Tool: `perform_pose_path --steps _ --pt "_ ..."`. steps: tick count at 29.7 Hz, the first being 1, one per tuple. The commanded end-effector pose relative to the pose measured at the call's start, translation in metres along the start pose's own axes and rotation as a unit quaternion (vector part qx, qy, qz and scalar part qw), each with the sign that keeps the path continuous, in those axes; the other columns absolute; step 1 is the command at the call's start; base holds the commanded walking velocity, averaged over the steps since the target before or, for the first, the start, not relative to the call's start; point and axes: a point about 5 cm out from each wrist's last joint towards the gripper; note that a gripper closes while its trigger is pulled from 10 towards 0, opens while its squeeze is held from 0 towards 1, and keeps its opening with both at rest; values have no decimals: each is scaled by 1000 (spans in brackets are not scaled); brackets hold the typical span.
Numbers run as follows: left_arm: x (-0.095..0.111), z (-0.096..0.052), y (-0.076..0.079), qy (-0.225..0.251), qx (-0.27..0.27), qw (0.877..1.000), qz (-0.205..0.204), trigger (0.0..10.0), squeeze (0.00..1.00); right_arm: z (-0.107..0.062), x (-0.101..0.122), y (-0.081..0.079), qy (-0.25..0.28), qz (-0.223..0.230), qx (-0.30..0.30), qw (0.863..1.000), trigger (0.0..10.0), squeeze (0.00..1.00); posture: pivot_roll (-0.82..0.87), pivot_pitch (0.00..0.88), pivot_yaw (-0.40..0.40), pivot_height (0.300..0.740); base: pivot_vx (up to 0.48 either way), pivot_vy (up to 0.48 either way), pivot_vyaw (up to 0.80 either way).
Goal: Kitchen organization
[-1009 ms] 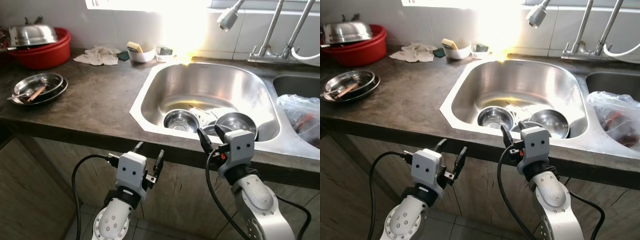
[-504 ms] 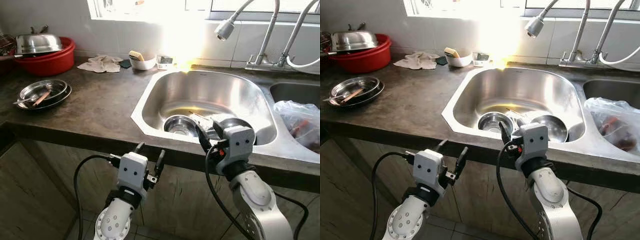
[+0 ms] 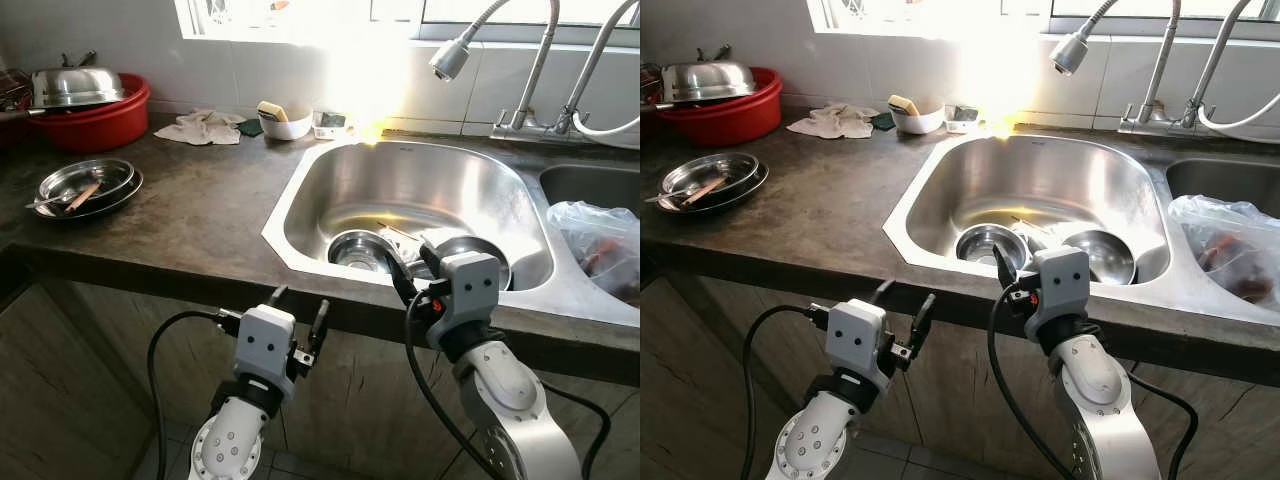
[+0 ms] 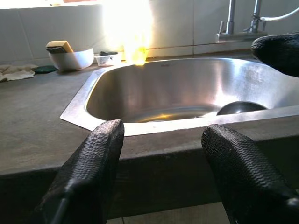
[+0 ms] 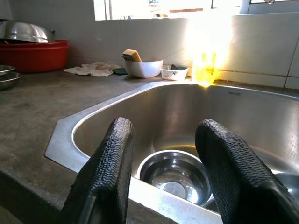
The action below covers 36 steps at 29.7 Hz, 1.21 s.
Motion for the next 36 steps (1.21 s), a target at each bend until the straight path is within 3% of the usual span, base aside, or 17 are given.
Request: perform_pose_path --steps 1,5,36 --pt "-2 -1 0 -2 3 1000 5 10000 0 2 2 -2 -1 -4 2 1000 10000 0 33 47 -21 740 0 0 0" --pt "-2 -1 -1 -4 5 1000 3 10000 0 2 1 -3 -2 -9 1 1000 10000 0 34 49 -22 740 0 0 0" --pt "-2 -1 -1 -4 5 1000 3 10000 0 7 3 -4 0 -16 -5 1000 10000 0 37 59 -21 740 0 273 800"
Point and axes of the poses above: a point about 5 cm out from each wrist's last joint towards the gripper, its own z axis pointing out of the wrist towards the gripper, its own x axis along the axis of the wrist's last joint, y = z × x, and after that the axes turned 4 degrees about -z, right-handed
